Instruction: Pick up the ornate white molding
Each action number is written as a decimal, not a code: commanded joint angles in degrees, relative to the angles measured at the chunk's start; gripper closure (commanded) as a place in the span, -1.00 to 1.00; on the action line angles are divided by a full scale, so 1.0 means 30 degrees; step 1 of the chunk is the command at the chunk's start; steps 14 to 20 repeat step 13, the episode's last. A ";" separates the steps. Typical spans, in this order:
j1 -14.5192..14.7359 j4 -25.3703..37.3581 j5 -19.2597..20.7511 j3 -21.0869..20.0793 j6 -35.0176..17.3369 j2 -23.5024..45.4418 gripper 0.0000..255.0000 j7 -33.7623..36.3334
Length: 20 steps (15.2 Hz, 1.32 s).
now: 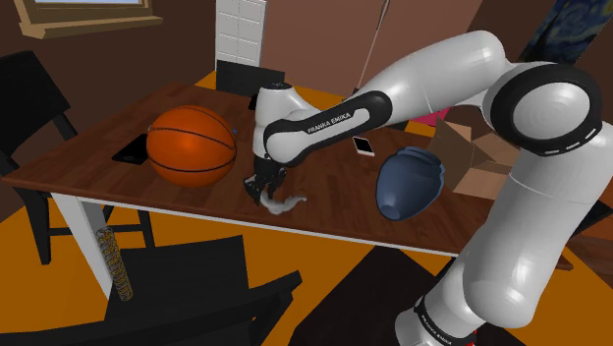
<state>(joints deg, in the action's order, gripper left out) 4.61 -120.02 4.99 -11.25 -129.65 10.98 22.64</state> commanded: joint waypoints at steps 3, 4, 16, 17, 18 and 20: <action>-0.0037 0.0363 -0.0190 -0.0041 0.0923 -0.0563 1.00 -0.0153; -0.0044 0.0464 -0.0234 -0.0050 0.1156 -0.0699 1.00 -0.0188; -0.0081 0.1310 -0.0511 -0.0093 0.2846 -0.1568 1.00 -0.0412; -0.0081 0.1310 -0.0511 -0.0093 0.2846 -0.1568 1.00 -0.0412; -0.0081 0.1310 -0.0511 -0.0093 0.2846 -0.1568 1.00 -0.0412; -0.0081 0.1310 -0.0511 -0.0093 0.2846 -0.1568 1.00 -0.0412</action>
